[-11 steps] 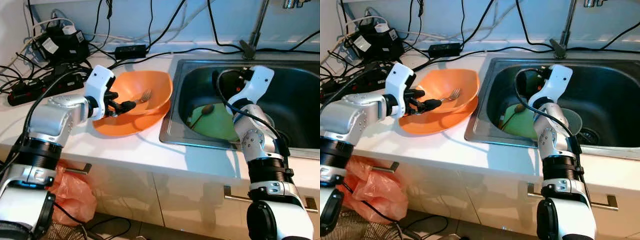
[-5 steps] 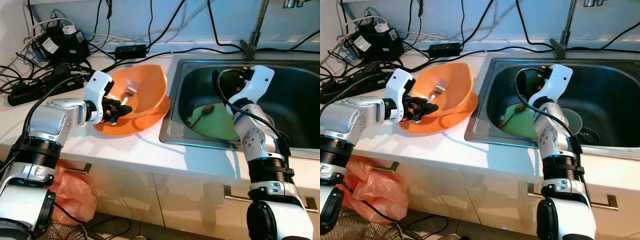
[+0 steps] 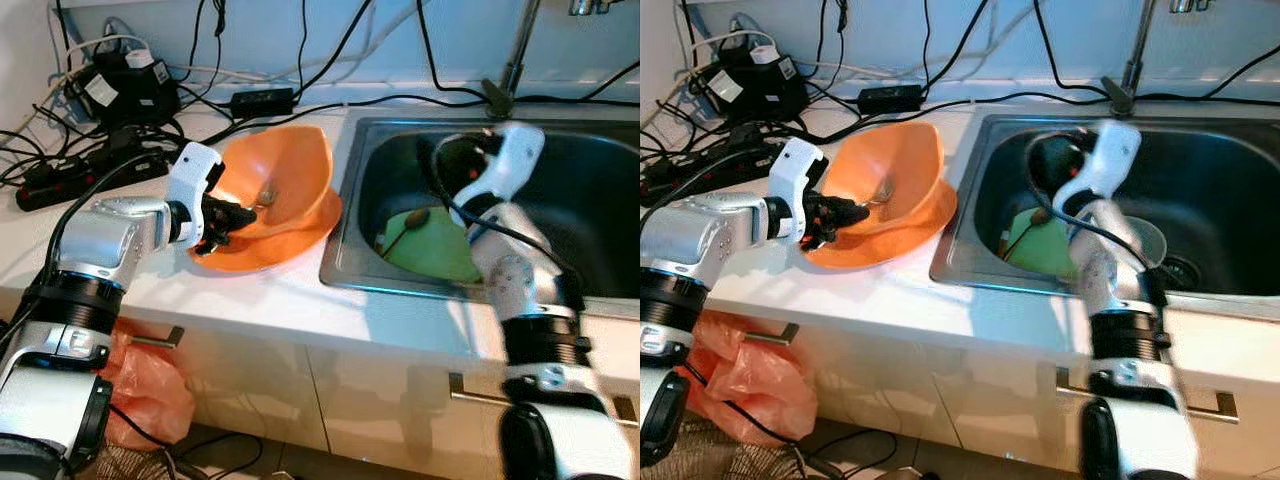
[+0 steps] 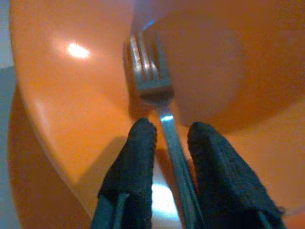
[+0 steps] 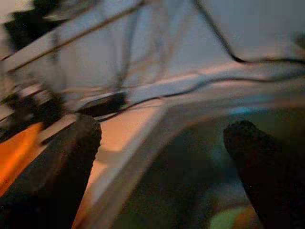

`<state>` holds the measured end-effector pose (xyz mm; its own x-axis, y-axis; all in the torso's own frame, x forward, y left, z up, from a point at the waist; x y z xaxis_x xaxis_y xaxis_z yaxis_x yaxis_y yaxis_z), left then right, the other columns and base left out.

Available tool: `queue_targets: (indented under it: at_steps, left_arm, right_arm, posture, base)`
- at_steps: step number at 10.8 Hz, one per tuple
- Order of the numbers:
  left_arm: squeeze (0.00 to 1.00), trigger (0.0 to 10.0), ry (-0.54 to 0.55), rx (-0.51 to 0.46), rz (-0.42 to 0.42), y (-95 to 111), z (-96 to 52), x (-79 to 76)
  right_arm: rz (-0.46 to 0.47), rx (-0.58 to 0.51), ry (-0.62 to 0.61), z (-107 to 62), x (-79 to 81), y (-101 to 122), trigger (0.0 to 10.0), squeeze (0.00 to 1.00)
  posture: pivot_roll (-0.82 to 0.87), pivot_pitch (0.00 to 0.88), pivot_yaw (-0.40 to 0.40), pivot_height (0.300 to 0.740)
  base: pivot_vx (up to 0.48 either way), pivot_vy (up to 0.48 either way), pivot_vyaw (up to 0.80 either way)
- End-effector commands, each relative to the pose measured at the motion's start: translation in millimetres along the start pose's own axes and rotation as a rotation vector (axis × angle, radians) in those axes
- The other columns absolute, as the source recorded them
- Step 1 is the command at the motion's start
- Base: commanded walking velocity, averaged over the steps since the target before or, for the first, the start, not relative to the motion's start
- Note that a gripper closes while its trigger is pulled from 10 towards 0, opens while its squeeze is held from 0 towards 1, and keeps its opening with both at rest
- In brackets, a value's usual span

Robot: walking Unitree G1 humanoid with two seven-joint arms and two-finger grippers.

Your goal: Kitchen organization

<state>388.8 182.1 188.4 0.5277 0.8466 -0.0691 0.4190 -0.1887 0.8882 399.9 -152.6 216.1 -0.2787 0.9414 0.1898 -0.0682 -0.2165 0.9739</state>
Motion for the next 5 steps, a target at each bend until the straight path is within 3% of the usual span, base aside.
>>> queue_targets:
  at_steps: [1,2,3,5]
  left_arm:
    - [0.00,0.0,0.022,-0.024,0.000,8.0,-4.3,5.2]
    - [0.00,0.0,0.035,-0.037,-0.004,9.2,-5.3,7.7]
    - [0.00,0.0,0.037,-0.039,-0.006,9.2,-5.6,8.3]
    - [0.00,0.0,0.035,-0.041,-0.011,9.9,-6.0,10.0]
  right_arm:
    - [-0.082,0.022,0.140,-6.3,13.4,3.2,10.0,0.09]
    - [-0.156,0.037,0.214,-15.3,12.9,7.8,10.0,0.00]
    - [-0.174,0.039,0.237,-17.9,13.2,8.9,10.0,0.00]
    - [-0.273,0.073,0.403,-37.8,20.1,15.6,10.0,0.00]
  posture:
    - [0.10,0.031,0.139,0.740]
    - [0.10,0.031,0.136,0.740]
    - [0.09,0.030,0.136,0.740]
    - [0.09,0.032,0.144,0.740]
  base:
    - [0.000,0.000,0.00]
    - [0.000,0.000,0.00]
    - [0.000,0.000,0.00]
    - [0.000,0.000,0.00]
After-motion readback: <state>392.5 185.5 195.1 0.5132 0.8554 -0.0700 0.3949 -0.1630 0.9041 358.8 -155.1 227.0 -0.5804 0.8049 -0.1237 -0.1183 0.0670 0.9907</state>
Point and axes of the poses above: a point about 5 cm out from each wrist's last joint towards the gripper, its own z axis pointing out of the wrist towards the gripper, its own y axis along the axis of the wrist's last joint, x = y × z, the point moved 3 cm from there along z, pointing out of the wrist towards the gripper, and after that the axes turned 3 degrees about -z, right-handed, at the moved point
